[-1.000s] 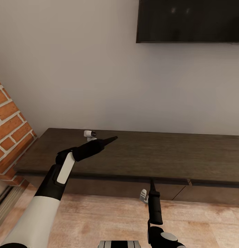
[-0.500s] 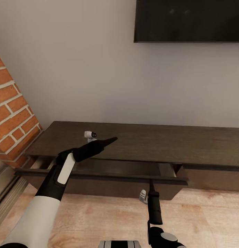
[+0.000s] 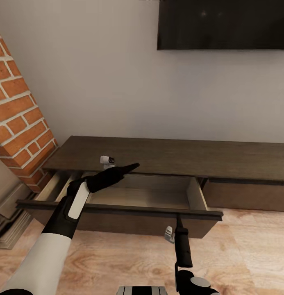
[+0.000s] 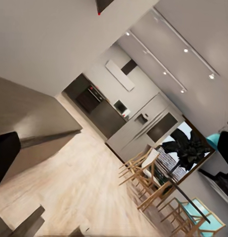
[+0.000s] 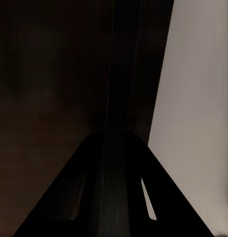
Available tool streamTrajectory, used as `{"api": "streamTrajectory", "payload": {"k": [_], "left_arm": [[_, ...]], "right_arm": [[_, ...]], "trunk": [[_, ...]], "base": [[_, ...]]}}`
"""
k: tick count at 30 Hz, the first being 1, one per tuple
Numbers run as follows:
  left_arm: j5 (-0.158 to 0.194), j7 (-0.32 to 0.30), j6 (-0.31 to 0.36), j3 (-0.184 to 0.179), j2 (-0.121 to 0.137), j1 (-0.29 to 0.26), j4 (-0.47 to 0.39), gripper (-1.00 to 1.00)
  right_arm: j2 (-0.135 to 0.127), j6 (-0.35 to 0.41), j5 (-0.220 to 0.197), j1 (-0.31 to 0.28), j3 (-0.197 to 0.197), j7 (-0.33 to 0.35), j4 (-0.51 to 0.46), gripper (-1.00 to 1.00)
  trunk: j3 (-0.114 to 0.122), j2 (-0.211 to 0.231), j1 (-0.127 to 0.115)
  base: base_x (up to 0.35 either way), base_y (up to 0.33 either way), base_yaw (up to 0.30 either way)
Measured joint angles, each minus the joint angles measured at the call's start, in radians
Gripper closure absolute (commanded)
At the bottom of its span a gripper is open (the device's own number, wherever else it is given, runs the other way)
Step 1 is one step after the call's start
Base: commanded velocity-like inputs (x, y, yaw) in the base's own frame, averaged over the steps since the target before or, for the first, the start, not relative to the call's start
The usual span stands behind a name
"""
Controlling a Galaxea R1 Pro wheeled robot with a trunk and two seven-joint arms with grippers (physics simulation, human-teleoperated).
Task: Place each of the two pumpkins and all three candles from the living room inside a cabinet in the living room (use any cabinet), then make sure every cabinet is closed, and position the cauldron so it is next to a table in the living room.
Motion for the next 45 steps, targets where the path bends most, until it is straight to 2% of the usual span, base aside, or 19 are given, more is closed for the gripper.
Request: {"api": "streamTrajectory", "payload": {"k": [16, 21, 29, 35, 45], "left_arm": [[0.001, -0.003, 0.0, 0.0, 0.0, 0.0, 0.001, -1.0], [0.001, -0.003, 0.0, 0.0, 0.0, 0.0, 0.001, -1.0], [0.002, -0.003, 0.0, 0.0, 0.0, 0.0, 0.0, -1.0], [0.003, -0.003, -0.052, 0.0, 0.0, 0.0, 0.002, -1.0], [0.003, -0.004, -0.063, 0.0, 0.0, 0.001, 0.002, -1.0]], "right_arm": [[0.0, 0.0, 0.002, 0.0, 0.001, -0.002, 0.001, 1.0], [-0.001, 0.003, -0.006, -0.001, -0.027, -0.004, 0.0, 1.0], [-0.001, 0.004, -0.006, -0.001, -0.032, -0.005, 0.001, 1.0], [-0.001, 0.004, -0.006, -0.001, -0.032, -0.005, 0.001, 1.0], [-0.002, 0.004, -0.012, -0.001, -0.05, -0.01, 0.002, 1.0]], "trunk": [[0.0, 0.0, 0.0], [0.0, 0.0, 0.0], [0.0, 0.0, 0.0], [0.0, 0.0, 0.0], [0.0, 0.0, 0.0]], "base": [[-0.033, 0.004, 0.0], [-0.117, 0.091, 0.0], [-0.011, 0.008, 0.0], [0.0, 0.0, 0.0], [-0.089, 0.037, 0.0]]}}
